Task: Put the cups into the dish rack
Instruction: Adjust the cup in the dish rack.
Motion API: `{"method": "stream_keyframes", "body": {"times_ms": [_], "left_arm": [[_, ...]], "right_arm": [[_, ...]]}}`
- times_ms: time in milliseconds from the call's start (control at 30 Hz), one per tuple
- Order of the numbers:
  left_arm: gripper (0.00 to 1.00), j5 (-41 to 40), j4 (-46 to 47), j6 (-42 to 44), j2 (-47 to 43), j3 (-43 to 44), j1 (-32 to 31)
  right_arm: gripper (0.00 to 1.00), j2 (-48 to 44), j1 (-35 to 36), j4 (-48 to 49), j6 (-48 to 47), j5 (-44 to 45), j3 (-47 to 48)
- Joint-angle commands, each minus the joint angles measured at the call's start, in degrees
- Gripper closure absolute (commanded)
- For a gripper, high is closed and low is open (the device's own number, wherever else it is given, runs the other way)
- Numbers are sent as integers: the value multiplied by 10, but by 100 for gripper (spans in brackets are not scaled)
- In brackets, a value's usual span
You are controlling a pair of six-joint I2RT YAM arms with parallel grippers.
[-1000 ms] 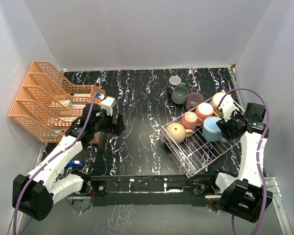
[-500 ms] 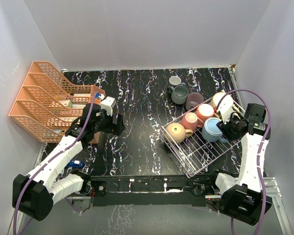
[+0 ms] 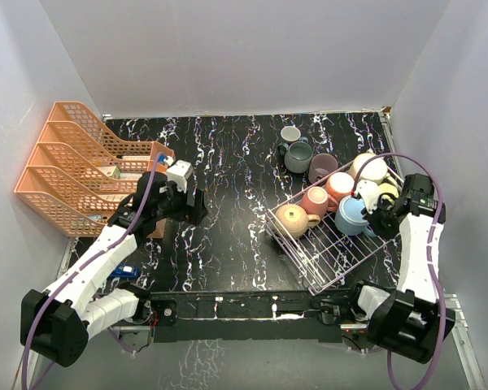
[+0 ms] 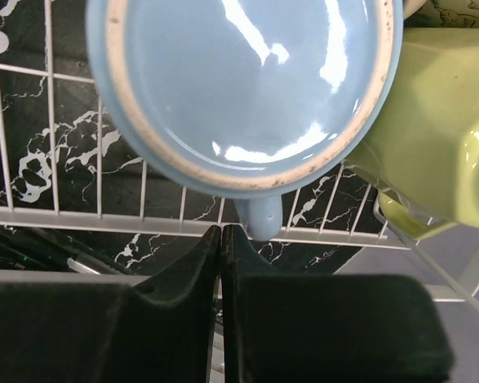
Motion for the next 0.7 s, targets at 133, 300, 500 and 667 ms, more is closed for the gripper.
{"method": "stream_keyframes", "body": {"times_ms": [133, 300, 500, 667], "left_arm": [[5, 8, -4, 7, -17, -3, 4], [5, 7, -4, 7, -15, -3, 4], [5, 7, -4, 6, -14, -3, 4], [5, 6, -4, 7, -13, -3, 4]], "right_arm": [[92, 62, 1, 110, 56, 12, 8], [92, 68, 1, 154, 79, 9, 18], [92, 65, 1, 158, 80, -2, 25], [86, 46, 1, 156, 68, 16, 20]]}}
